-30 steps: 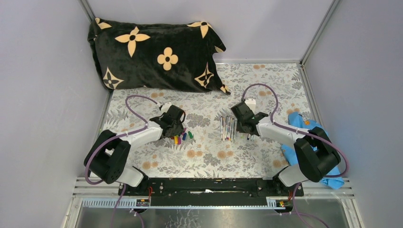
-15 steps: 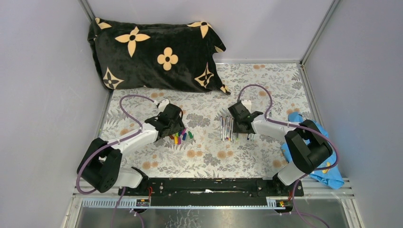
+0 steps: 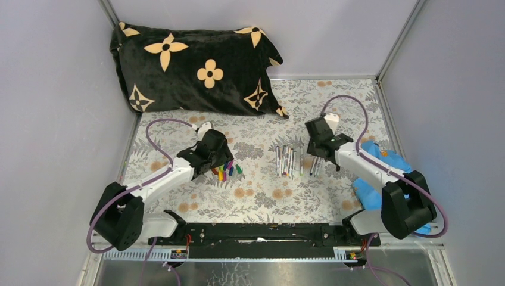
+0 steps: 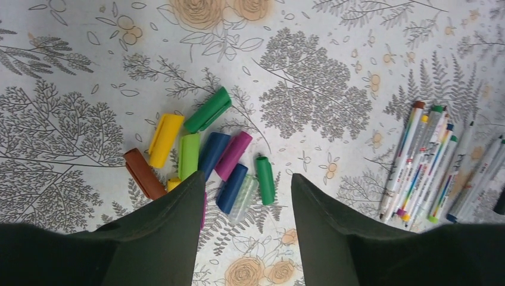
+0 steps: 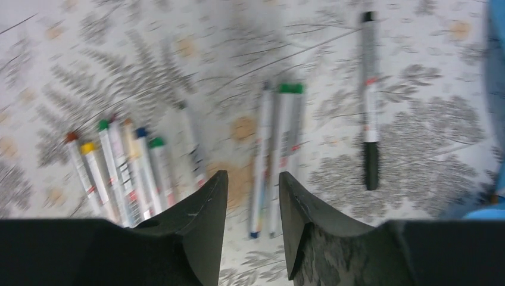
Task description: Open the pen caps
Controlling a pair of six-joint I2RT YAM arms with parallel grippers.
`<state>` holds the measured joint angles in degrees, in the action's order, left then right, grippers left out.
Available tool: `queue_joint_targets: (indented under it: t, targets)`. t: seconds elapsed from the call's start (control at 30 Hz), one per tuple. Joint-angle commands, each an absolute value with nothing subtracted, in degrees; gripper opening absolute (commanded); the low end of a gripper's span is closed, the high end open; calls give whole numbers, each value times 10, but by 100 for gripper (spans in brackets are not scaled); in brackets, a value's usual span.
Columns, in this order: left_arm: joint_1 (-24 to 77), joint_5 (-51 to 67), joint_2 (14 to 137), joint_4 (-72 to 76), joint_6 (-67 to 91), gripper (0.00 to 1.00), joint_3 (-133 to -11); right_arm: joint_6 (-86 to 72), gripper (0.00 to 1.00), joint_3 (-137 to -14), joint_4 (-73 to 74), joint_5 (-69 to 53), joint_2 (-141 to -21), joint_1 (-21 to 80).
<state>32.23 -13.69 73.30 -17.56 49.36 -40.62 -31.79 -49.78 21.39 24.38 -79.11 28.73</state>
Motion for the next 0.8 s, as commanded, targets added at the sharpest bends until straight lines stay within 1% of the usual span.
queue_joint_targets:
  t: [0.0,0.17,0.37,0.53,0.77]
  targets:
    - [327,-105,711,-140,493,61,-410,-314,43,-514,265,273,-782,206]
    - [331,-75,700,-112,495,62,-403,-277,44,-513,251,260,-806,131]
    - [334,-58,689,-104,494,62,-402,-245,44,-537,234,260,-873,89]
    - [336,-50,679,-94,497,62,-393,-217,44,-552,208,235,-921,53]
    - [336,-46,685,-78,499,63,-391,-187,44,-581,189,201,-977,33]
